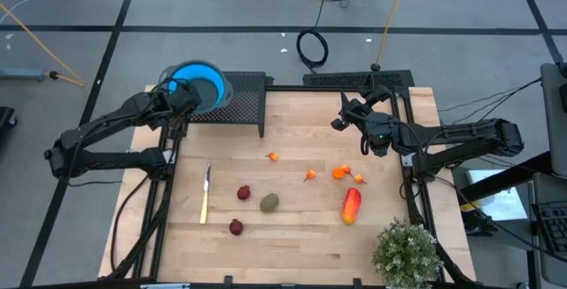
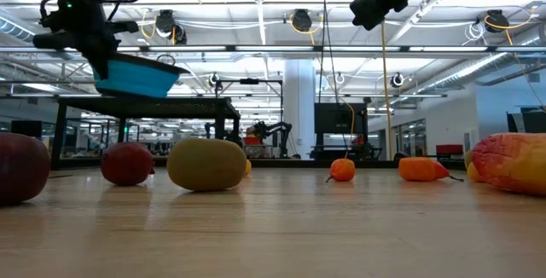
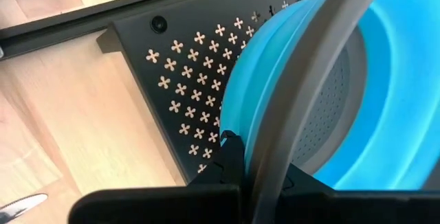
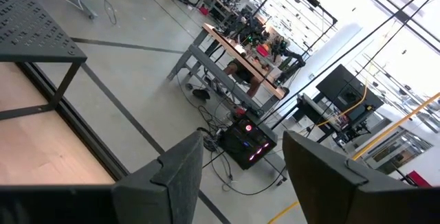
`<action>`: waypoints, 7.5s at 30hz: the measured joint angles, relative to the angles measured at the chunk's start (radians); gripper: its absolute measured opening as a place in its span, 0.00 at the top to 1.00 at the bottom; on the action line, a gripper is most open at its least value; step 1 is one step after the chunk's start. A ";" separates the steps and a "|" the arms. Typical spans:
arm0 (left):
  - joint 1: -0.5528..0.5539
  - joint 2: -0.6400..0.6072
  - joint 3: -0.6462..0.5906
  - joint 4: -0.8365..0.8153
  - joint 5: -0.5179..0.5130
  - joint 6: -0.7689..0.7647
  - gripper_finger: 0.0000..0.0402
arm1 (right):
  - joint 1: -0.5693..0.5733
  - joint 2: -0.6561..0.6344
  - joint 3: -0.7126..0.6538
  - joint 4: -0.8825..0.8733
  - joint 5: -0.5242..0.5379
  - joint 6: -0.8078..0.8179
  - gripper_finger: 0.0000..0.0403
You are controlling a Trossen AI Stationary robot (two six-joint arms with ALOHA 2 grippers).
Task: Pick & Place Fruit
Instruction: Put the blue strainer bowl on the shelf, then put the mango into the blue strainer bowl on the shelf
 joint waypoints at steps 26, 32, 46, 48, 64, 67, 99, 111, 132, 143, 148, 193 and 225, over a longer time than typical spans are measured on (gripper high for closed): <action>0.000 0.000 0.000 -0.017 0.001 -0.014 0.85 | 0.000 0.000 0.000 0.000 0.000 -0.001 0.52; 0.000 0.000 0.000 -0.016 0.003 0.022 0.76 | 0.000 0.000 0.000 0.000 0.000 -0.001 0.52; 0.000 0.000 0.000 -0.002 0.059 0.150 0.45 | 0.000 0.000 0.000 0.000 0.000 0.002 0.51; 0.000 0.000 0.000 -0.004 0.080 0.169 0.41 | 0.000 0.000 0.000 0.000 0.000 0.002 0.52; -0.005 -0.066 0.000 0.027 0.092 0.205 0.24 | 0.000 0.000 0.000 0.000 0.000 0.000 0.52; -0.005 -0.093 0.000 0.072 0.088 0.240 0.23 | 0.000 0.000 0.000 0.000 0.000 0.000 0.51; -0.020 -0.170 0.000 0.149 0.408 0.530 0.23 | 0.000 0.000 0.000 0.001 0.000 -0.013 0.52; -0.253 -0.170 0.000 0.294 0.352 0.563 0.23 | 0.000 0.000 0.000 0.001 0.000 -0.109 0.52; -0.674 0.171 0.000 0.484 -0.019 0.939 0.23 | 0.000 0.000 0.000 0.001 0.000 -0.102 0.52; -0.749 0.336 0.000 0.483 -0.101 1.068 0.23 | 0.060 0.000 0.000 0.000 -0.002 -0.102 0.53; -0.751 0.374 0.000 0.484 -0.103 1.136 0.23 | 0.110 0.000 0.000 0.000 -0.053 -0.090 0.55; -0.697 0.312 0.000 0.921 0.162 1.847 0.23 | 0.347 0.000 0.104 -0.680 -0.509 1.032 0.64; -0.697 0.313 0.000 0.899 0.161 1.976 0.77 | 0.340 0.000 0.119 -0.866 -0.970 1.342 0.64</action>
